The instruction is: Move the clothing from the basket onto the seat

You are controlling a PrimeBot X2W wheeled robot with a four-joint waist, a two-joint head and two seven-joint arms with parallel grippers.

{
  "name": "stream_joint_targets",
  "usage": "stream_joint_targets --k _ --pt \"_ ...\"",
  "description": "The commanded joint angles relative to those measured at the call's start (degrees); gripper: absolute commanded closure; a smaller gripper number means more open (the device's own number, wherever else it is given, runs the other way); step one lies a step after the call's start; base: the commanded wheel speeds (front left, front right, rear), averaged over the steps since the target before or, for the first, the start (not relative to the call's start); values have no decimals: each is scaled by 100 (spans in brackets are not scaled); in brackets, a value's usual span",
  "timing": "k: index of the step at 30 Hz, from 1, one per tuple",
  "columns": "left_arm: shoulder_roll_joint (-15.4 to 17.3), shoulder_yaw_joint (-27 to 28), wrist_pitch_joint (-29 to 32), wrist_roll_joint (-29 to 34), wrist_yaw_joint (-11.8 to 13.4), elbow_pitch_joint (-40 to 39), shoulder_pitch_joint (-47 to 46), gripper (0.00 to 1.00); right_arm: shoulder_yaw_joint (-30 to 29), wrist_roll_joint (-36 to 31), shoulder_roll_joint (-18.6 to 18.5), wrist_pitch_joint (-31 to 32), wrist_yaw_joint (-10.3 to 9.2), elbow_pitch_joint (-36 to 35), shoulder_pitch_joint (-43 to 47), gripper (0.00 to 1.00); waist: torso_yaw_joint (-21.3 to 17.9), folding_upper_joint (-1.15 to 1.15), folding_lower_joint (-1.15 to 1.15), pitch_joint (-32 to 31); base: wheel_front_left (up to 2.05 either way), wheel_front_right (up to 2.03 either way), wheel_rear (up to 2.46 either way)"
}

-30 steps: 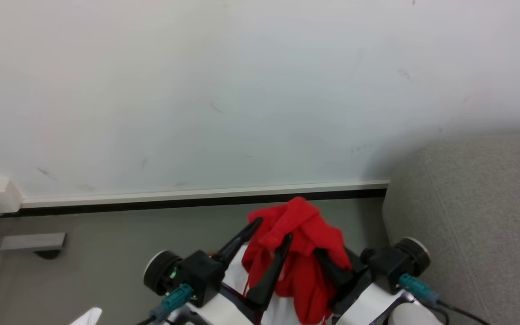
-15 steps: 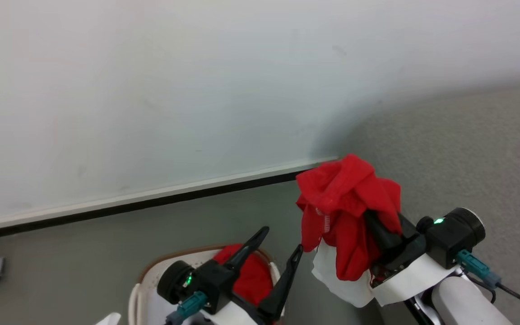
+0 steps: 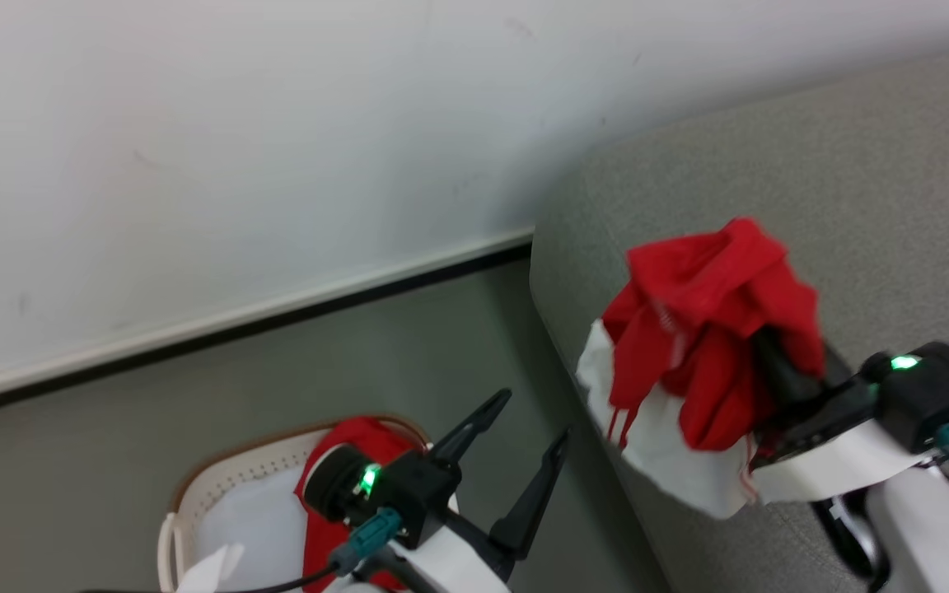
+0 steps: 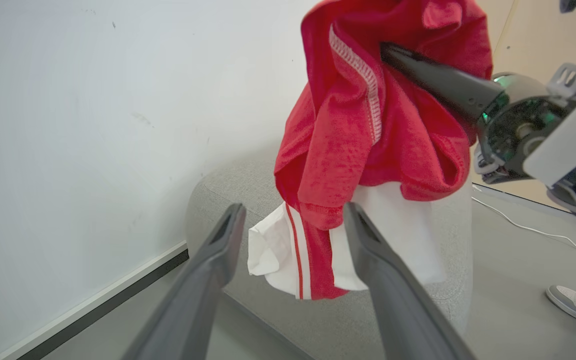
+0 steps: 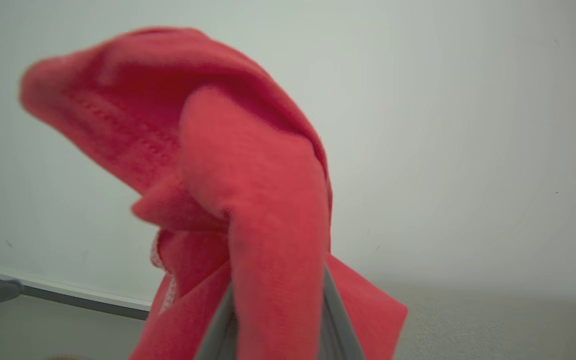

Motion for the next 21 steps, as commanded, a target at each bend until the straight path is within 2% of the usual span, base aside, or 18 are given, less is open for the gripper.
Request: stream_joint_targets --k 1,7,11,15,21 --pt "20 -23 -15 88 -21 -8 -171 0 -200 -71 -51 -2 -12 -77 -174 100 30 0 -1 322 0 0 0" --pt "-10 -153 0 362 -92 -75 -957 0 -1292 -363 -86 -2 -13 -251 -763 100 411 0 -1 1396 0 0 0" --pt "-62 -234 -47 534 -137 -33 -1574 0 -2185 -625 -320 -2 -13 -248 -1612 100 768 0 -1 2216 0 0 0" --pt "-129 -280 -184 611 -153 99 -2060 0 -3076 -1014 -750 0 -13 85 -2551 100 1150 0 -1 2869 0 0 0" --pt "-217 -324 -495 493 -55 336 -2335 0 -4105 -1621 -1625 152 -13 1200 -3724 100 1704 0 -1 3390 0 0 0"
